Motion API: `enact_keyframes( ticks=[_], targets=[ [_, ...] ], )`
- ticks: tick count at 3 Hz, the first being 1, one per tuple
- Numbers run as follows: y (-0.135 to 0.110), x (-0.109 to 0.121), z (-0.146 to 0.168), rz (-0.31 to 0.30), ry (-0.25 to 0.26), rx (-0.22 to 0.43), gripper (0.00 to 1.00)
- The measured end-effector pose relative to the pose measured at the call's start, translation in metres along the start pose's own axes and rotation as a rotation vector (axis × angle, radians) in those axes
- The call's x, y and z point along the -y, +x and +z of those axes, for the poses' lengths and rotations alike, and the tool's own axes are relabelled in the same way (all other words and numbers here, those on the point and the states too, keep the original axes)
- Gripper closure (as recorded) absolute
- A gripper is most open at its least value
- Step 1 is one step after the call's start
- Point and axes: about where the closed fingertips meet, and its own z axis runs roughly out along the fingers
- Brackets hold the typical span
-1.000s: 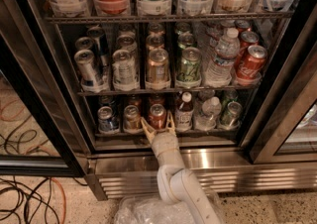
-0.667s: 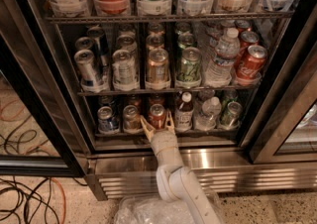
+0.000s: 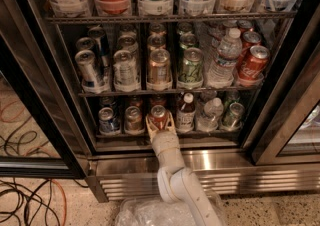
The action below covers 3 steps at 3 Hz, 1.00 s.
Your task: Pick coke can from bottom shelf of fridge
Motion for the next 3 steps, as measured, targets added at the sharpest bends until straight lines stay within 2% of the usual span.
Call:
enact_keyframes(
  ticks=[1, 2, 3],
  targets=[
    [0.0000, 0.0000, 0.0000, 0.000, 0.000, 0.000, 0.92],
    [0.0000, 0.0000, 0.0000, 0.000, 0.000, 0.000, 1.00],
    [-0.0001, 0.0000, 0.0000, 0.000, 0.000, 0.000, 1.00]
  ],
)
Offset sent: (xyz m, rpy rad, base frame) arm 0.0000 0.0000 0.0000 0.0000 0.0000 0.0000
